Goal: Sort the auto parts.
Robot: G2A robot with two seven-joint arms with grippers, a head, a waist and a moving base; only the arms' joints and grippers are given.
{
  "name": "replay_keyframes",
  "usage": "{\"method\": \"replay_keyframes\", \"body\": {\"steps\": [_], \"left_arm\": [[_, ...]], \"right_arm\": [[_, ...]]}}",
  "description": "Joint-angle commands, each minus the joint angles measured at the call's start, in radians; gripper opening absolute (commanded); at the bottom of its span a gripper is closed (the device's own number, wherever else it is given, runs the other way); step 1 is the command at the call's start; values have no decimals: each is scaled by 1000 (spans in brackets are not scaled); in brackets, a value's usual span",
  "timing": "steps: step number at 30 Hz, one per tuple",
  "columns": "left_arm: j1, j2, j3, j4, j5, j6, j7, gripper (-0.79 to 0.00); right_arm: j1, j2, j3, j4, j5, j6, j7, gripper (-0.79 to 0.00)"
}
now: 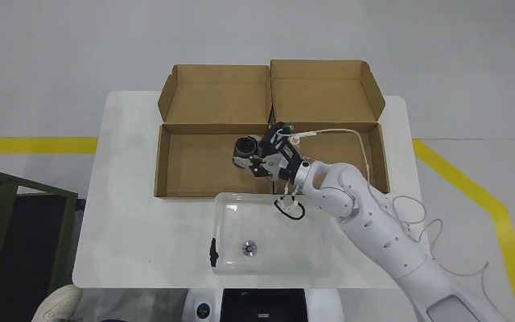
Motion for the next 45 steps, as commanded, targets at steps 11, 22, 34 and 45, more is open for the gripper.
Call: {"method": "replay_keyframes", "body": {"steps": [11,22,34,45], "left_arm": [[0,0,0,0,0,0,0,0],[0,0,0,0,0,0,0,0],[0,0,0,0,0,0,0,0],[0,0,0,0,0,0,0,0]], "right_arm": [[84,-51,-78,102,-95,117,14,-785],[127,-90,-117,181,-157,187,45,-785],[147,-120,-127,234,-202,214,84,-785],[147,-141,-128,253,-251,243,104,-489]]}}
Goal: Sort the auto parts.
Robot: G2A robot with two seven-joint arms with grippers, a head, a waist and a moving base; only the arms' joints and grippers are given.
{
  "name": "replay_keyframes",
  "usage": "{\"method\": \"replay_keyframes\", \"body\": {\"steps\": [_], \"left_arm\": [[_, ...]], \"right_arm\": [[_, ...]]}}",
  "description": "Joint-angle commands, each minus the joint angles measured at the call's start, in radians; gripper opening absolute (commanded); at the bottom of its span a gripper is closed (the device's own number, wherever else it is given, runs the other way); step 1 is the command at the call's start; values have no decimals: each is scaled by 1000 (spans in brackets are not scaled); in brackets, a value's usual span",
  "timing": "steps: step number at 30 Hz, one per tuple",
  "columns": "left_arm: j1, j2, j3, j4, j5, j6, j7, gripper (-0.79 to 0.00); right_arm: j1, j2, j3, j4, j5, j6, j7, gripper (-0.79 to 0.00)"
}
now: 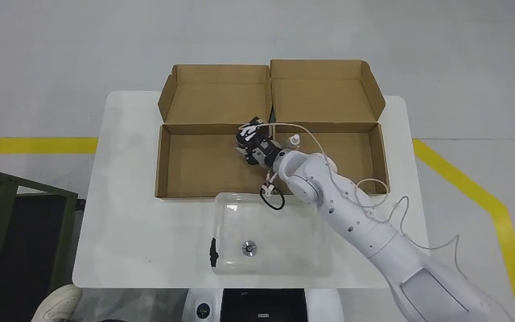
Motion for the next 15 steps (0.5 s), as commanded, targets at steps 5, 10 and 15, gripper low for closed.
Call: {"method": "replay_keyframes", "body": {"steps": [5,10,15], "left_arm": [[0,0,0,0,0,0,0,0],[0,0,0,0,0,0,0,0],[0,0,0,0,0,0,0,0]], "right_arm": [[-10,-8,13,-5,13,-22,-8,0],[-23,-9,35,-23,11,-33,-12,0],[-51,-2,66,-86,-10,-45,-19,0]]}}
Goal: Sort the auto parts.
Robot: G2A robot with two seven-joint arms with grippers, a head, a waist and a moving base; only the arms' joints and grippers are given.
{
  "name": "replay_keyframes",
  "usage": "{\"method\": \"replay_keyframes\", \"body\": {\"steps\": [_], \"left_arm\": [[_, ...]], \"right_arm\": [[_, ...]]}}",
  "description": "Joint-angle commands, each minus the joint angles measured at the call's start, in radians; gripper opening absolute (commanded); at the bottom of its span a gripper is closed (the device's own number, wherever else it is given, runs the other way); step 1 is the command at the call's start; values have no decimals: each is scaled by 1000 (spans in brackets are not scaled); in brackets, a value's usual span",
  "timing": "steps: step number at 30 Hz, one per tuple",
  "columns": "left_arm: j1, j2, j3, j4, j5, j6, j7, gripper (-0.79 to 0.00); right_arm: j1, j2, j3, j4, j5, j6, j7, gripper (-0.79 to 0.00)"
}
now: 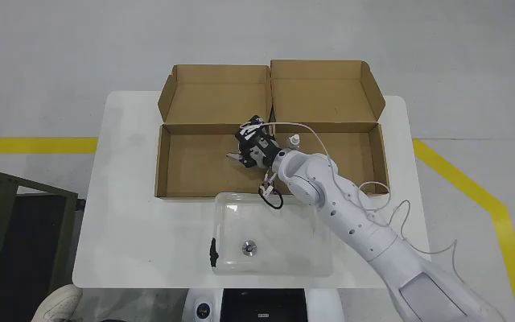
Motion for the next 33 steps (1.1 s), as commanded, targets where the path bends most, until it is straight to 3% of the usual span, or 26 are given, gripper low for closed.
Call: {"method": "replay_keyframes", "body": {"steps": [1,12,33], "left_arm": [[0,0,0,0,0,0,0,0],[0,0,0,0,0,0,0,0],[0,0,0,0,0,0,0,0]], "right_arm": [[-13,4,14,-32,-11,-7,0,0],[-109,29,73,-259,-53,-124,11,0],[-396,120,211,-652,-152,-574,105,0]]}}
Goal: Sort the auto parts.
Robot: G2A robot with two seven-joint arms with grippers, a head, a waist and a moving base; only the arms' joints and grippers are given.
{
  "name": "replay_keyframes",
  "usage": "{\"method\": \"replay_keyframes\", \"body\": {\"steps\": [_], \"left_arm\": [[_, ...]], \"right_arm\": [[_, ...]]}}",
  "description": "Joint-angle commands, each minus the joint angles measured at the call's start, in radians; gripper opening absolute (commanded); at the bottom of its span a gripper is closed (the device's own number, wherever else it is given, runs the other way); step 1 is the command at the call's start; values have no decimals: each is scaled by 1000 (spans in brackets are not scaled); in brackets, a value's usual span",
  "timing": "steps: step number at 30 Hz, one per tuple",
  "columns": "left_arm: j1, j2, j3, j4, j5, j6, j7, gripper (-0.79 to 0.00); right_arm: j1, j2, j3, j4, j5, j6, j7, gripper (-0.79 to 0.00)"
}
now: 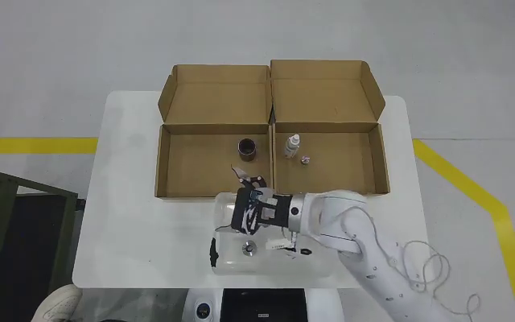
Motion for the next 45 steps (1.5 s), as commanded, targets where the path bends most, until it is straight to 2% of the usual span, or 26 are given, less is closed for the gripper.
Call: {"method": "replay_keyframes", "body": {"steps": [1,9,21,30,45], "left_arm": [[0,0,0,0,0,0,0,0],[0,0,0,0,0,0,0,0],[0,0,0,0,0,0,0,0],[0,0,0,0,0,0,0,0],[0,0,0,0,0,0,0,0]], "right_arm": [[-31,9,13,-26,-3,-34,9,0],[-131,37,50,-83,-73,-98,25,0],[-208,61,64,-40,-239,-101,-77,0],[-207,66,37,15,-301,-85,-88,0],[-176,68,-11,92,-253,-104,-19,0]]}}
